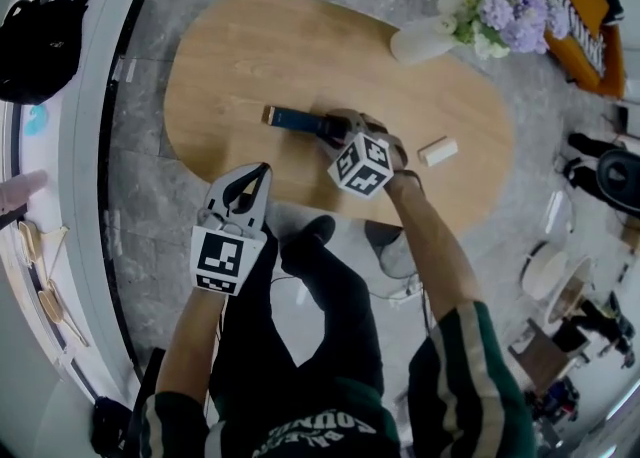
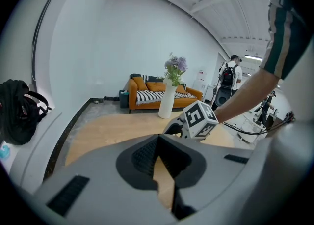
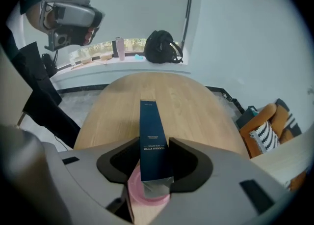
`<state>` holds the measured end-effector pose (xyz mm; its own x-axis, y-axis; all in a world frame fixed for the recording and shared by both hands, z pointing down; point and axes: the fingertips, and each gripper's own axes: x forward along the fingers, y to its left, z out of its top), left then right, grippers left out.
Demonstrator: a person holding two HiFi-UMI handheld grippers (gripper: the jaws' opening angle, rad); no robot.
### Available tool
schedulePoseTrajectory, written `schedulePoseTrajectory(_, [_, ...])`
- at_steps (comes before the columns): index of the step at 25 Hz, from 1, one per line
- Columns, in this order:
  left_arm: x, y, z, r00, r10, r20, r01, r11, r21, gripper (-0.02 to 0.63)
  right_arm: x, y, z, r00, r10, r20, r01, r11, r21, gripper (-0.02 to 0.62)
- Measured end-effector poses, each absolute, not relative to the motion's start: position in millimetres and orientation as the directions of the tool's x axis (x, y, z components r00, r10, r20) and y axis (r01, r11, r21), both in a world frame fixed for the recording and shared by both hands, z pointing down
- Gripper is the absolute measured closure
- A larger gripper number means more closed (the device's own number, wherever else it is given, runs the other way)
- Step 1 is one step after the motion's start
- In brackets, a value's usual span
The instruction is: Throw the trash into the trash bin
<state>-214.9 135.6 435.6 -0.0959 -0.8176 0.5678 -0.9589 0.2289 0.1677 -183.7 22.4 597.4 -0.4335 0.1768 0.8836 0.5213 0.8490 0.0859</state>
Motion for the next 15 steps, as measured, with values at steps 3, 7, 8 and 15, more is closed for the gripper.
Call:
schedulePoseTrajectory(3, [-207.2,130.1,423.1,-0.070,-0.821,0.567,-0.964,0.201,0.172,0.606,-176.4,21.5,574.3,-0.479,0.161,0.863,0.447,0.891,0.082,0.420])
schedulePoseTrajectory(7, [-191.2,115.5,406.4,-0.013,-0.827,0.563,-0.976,0.134,0.173,0.606,-156.2,16.1,545.6,-0.524,0.116,0.844,0.324,0.943,0.071,0.422])
schedulePoseTrajectory(8, [-187.4,110.4,402.2,0.003,-0.829,0.560,-0.978,0.115,0.176,0.606,-150.3,12.6,538.3,-0.535,0.099,0.839,0.286,0.956,0.069,0.422])
schedulePoseTrajectory(15, [-148.4,68.3,382.1,0.126,-0.832,0.540,-0.983,-0.032,0.181,0.606,-86.1,-19.0,488.6,-0.624,-0.068,0.779,-0.079,0.997,0.024,0.422])
